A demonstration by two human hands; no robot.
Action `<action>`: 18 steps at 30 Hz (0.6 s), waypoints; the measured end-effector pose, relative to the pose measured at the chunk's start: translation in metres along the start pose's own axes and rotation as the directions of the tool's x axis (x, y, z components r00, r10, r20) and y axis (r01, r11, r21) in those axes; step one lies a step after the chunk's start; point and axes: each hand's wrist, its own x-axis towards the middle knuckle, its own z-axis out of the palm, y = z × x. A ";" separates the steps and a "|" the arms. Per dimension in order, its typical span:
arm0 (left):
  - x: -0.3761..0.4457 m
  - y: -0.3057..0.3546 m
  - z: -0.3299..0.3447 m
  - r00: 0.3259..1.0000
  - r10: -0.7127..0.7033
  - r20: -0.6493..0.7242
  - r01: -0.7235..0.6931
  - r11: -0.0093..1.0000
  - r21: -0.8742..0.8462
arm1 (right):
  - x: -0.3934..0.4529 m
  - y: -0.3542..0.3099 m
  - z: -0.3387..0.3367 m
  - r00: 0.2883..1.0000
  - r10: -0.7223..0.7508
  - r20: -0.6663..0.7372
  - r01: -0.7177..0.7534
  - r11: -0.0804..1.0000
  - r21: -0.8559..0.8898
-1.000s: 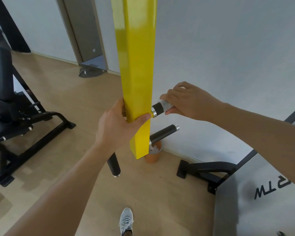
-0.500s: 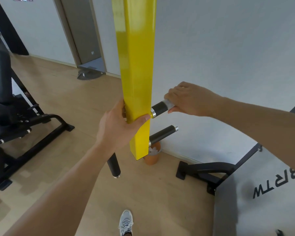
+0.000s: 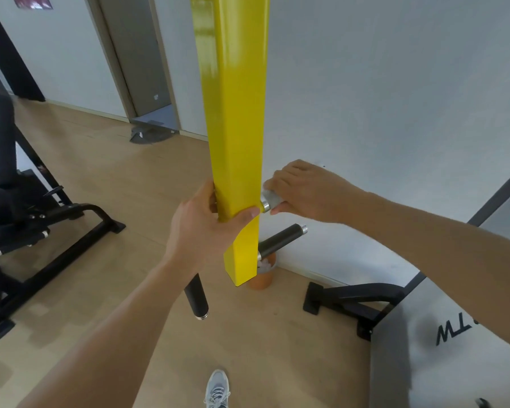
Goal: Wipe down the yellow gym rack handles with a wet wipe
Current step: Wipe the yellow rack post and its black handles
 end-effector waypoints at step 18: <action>-0.006 0.004 0.001 0.999 -0.017 0.035 0.018 0.999 -0.028 | -0.025 0.011 0.005 0.886 0.428 -0.180 -0.362 0.879 0.310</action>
